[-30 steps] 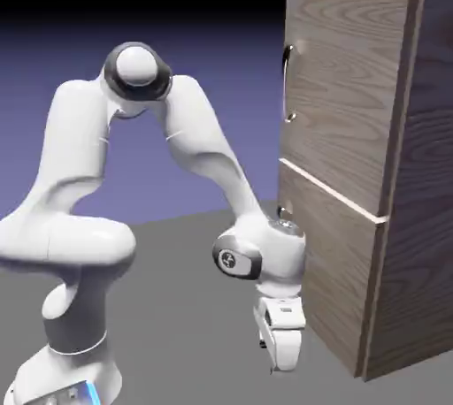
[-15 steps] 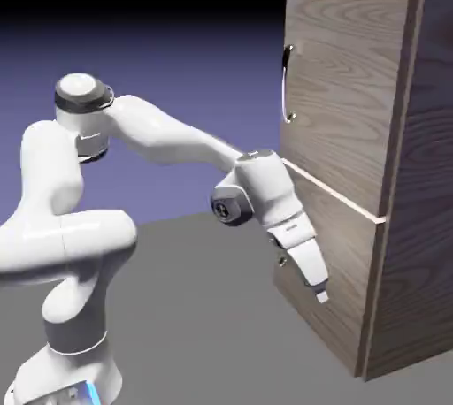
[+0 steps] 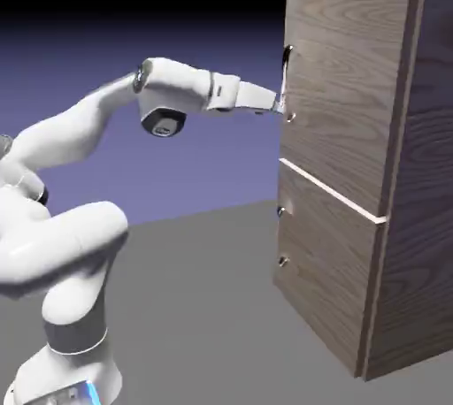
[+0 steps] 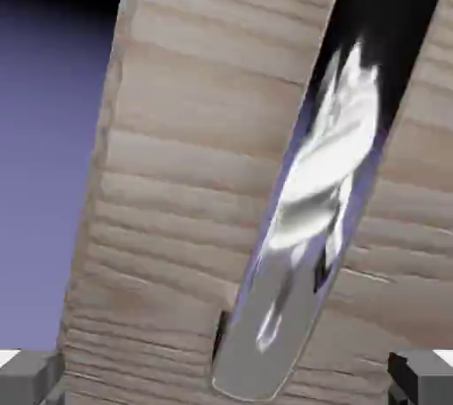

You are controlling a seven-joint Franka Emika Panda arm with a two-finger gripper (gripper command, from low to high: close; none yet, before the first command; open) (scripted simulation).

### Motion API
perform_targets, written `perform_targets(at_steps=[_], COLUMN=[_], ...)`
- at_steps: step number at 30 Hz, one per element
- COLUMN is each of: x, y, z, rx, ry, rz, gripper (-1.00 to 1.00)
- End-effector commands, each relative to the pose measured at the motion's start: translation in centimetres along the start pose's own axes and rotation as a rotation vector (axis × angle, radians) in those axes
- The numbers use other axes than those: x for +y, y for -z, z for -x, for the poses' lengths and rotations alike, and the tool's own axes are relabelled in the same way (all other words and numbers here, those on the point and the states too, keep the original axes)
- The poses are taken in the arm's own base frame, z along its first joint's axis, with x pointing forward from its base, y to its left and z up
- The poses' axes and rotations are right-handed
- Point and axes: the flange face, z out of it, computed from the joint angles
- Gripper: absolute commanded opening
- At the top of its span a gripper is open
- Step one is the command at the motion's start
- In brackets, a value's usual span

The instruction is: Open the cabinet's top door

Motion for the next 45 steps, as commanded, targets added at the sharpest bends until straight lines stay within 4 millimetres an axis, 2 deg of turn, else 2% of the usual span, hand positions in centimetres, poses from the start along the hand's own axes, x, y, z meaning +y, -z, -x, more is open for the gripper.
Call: perform_targets(at_steps=[1, 6, 11, 12, 13, 19, 23, 31, 38, 45], x=[0.0, 0.0, -0.6, -0.6, -0.6, 3.0, 5.6, 8.8, 11.2, 14.9], y=[0.3, 1.5, -3.4, -3.4, -3.4, 2.3, 5.3, 8.3, 10.0, 12.1], z=[-0.2, -1.0, -1.7, -1.7, -1.7, -2.9, -4.1, -5.7, -6.9, -9.1], rx=[0.032, 0.144, 0.144, 0.144, 0.144, 0.01, -0.074, -0.166, -0.23, -0.327], ry=[-0.036, -0.169, -0.169, -0.169, -0.169, -0.149, -0.136, -0.121, -0.111, -0.094], rz=[-0.025, -0.12, -0.12, -0.12, -0.12, -0.278, -0.376, -0.482, -0.556, -0.666], gripper=[0.0, 0.0, 0.0, -1.0, -1.0, -1.0, -1.0, -1.0, -1.0, -1.0])
